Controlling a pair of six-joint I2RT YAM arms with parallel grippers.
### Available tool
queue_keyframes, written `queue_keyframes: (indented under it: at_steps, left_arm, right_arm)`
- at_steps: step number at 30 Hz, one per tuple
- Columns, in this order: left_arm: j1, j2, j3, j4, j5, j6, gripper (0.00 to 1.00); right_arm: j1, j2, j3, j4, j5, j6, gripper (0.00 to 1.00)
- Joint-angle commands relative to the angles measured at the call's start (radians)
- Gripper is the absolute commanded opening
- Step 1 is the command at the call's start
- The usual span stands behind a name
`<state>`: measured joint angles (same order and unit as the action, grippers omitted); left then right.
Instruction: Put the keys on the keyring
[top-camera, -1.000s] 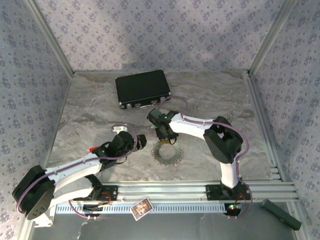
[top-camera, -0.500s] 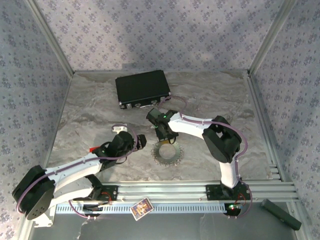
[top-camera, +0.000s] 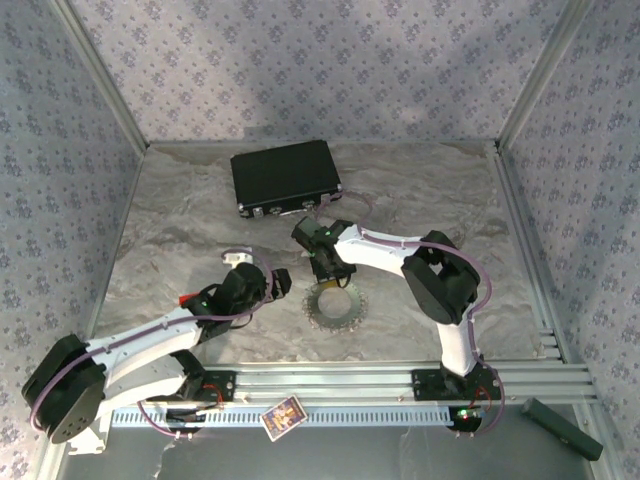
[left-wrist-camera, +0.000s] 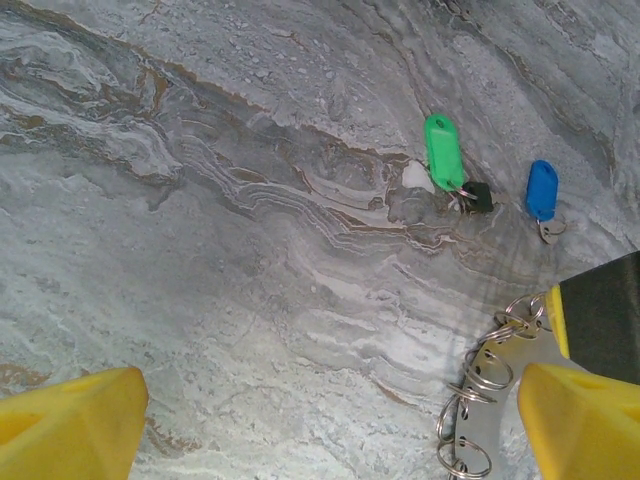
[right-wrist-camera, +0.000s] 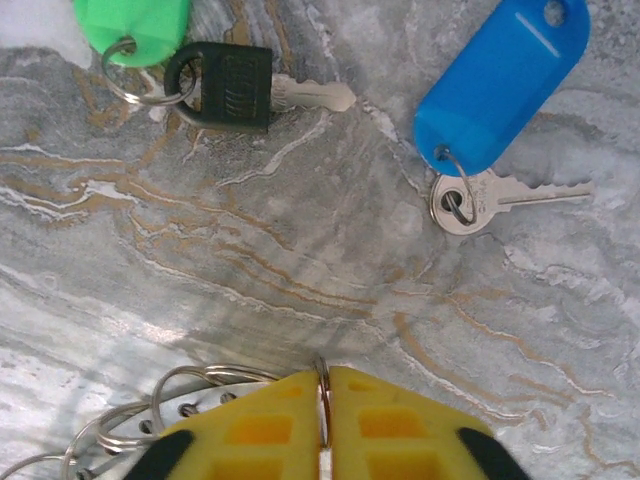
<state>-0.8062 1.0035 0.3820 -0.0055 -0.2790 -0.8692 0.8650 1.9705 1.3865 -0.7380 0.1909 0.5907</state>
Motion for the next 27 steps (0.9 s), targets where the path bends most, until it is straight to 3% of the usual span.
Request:
queue_keyframes:
  at_steps: [1,3,11,17,27]
  left_arm:
    - [-0.007,-0.025,-0.012,-0.028,-0.027,-0.003,0.95]
    - [-0.006,-0.032,-0.011,-0.033,-0.029,-0.003,0.94]
    - [-0.005,-0.115,0.005,-0.072,-0.058,0.055,0.93]
    - [-0.006,-0.213,0.086,-0.128,-0.074,0.279,0.89]
    - [-0.006,-0.308,0.200,-0.124,0.041,0.754,0.62]
  right_arm:
    - [0.008,0.019,0.025,-0.041,0.008,0.004,0.06]
    - [0.007,0.016,0.025,-0.044,0.012,0.001,0.00]
    - [0.039,-0.188,-0.072,0.095,0.107,-0.120,0.00]
    - [0.090,-0.426,-0.220,0.263,0.184,-0.276,0.00]
    - [0.085,-0.735,-0.480,0.600,-0.082,-0.541,0.00]
